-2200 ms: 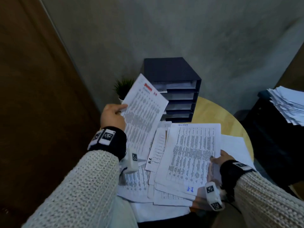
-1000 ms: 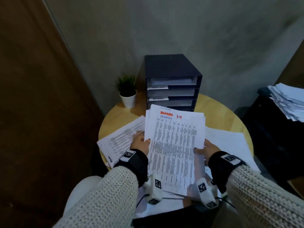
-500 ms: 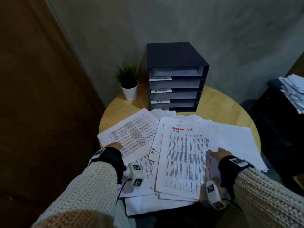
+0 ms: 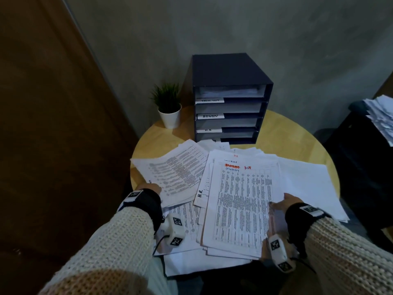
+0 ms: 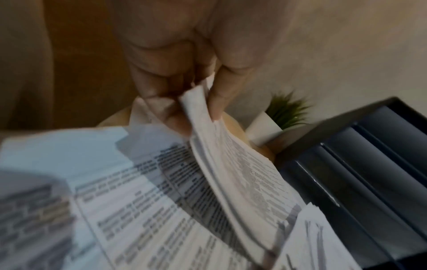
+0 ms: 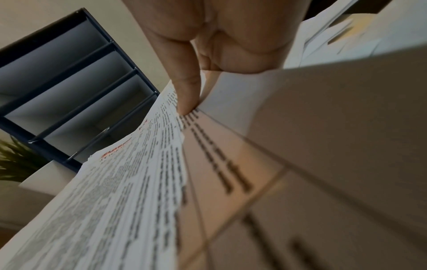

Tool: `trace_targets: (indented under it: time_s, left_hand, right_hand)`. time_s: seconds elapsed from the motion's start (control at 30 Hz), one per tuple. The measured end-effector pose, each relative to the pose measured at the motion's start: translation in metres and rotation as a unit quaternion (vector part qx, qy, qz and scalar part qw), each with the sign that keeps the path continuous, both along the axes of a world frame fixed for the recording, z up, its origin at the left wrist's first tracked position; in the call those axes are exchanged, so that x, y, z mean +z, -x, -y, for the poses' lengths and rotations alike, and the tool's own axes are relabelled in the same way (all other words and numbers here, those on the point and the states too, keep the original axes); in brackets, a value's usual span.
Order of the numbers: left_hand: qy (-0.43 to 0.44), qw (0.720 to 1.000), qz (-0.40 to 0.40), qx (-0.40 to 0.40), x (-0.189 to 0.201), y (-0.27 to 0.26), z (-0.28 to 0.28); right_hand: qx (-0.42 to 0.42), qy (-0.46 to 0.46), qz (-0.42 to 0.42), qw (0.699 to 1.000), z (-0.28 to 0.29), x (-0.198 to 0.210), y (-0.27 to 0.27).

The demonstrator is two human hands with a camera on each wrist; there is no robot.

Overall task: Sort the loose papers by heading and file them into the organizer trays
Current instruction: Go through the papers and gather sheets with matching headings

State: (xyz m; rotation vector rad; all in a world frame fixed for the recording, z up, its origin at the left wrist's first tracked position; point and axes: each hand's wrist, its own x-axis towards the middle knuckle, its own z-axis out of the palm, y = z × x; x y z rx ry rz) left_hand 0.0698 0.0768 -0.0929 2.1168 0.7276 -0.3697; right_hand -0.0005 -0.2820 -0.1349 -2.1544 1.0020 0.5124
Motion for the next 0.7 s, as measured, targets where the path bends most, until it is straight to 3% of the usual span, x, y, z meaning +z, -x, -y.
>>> trace_targets:
  time_s: [0.17, 0.33, 0.43, 0.7]
  left_hand:
    - [-0.044, 0.994, 0.102, -0.014, 0.033, -0.007, -0.001]
    - [-0.018, 0.968, 0.250, 0.008, 0.079, -0.012, 0.004]
    - [-0.003, 0.943, 0.334, 0.004, 0.116, -0.005, 0.017]
    - [-0.020, 0.890, 0.454, 0.025, 0.183, -0.001, 0.019]
  right_hand:
    - [0.032, 0.039, 0.032, 0.998, 0.001, 0.002, 0.007]
    - [-0.016, 0.010, 0.145, 0.989, 0.000, 0.005, 0.013]
    - [-0.025, -0.001, 0.146, 0.989, 0.005, 0.013, 0.019]
    - [-0.041, 0.004, 0.165, 0.985, 0.026, 0.035, 0.032]
